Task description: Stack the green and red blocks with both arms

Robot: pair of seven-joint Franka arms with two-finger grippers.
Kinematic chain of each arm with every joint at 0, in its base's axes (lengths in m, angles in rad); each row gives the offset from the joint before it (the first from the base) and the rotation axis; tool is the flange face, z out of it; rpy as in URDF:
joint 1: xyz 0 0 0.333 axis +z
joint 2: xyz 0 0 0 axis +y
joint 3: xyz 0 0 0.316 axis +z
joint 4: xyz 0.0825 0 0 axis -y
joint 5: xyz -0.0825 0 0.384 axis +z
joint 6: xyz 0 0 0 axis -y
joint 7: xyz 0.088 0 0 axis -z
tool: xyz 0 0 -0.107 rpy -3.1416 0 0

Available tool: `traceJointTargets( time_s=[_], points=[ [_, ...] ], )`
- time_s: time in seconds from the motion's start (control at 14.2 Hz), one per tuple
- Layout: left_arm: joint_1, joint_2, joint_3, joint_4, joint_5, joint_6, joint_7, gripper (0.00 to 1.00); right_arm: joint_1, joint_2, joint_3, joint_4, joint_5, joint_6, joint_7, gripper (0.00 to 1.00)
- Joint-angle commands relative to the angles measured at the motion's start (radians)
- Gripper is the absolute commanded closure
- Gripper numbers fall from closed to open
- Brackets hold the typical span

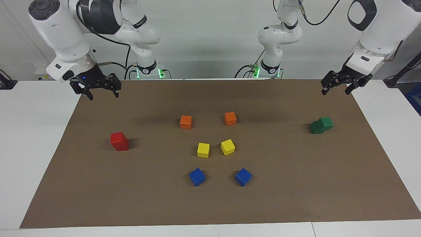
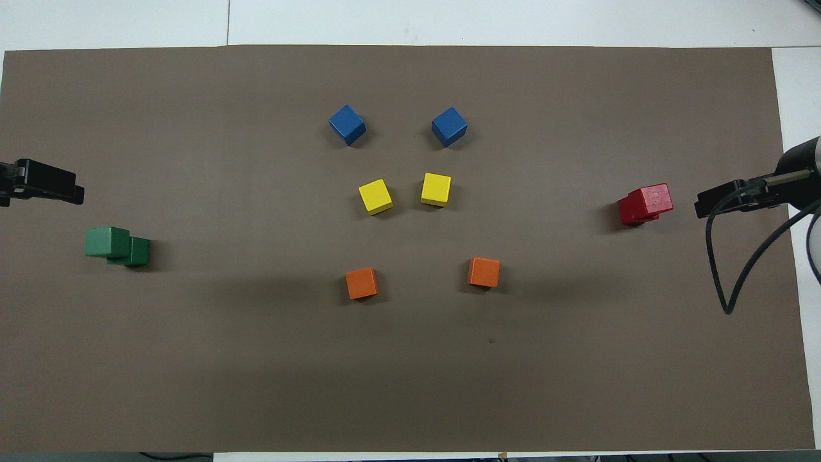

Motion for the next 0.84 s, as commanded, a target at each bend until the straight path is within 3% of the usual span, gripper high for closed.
traceJointTargets(
  time_s=[0.0,0.77],
  points=[
    [0.019,-0.027,-0.016,-0.01,0.01,-0.032,-0.012,0.0,-0.012,0.008,0.005,0.02,0.003,-0.017,0.034,0.0],
    [0.005,-0.026,-0.016,-0.009,-0.002,-0.022,-0.015,0.0,-0.013,0.006,0.005,0.014,-0.034,-0.019,0.074,0.0]
  ],
)
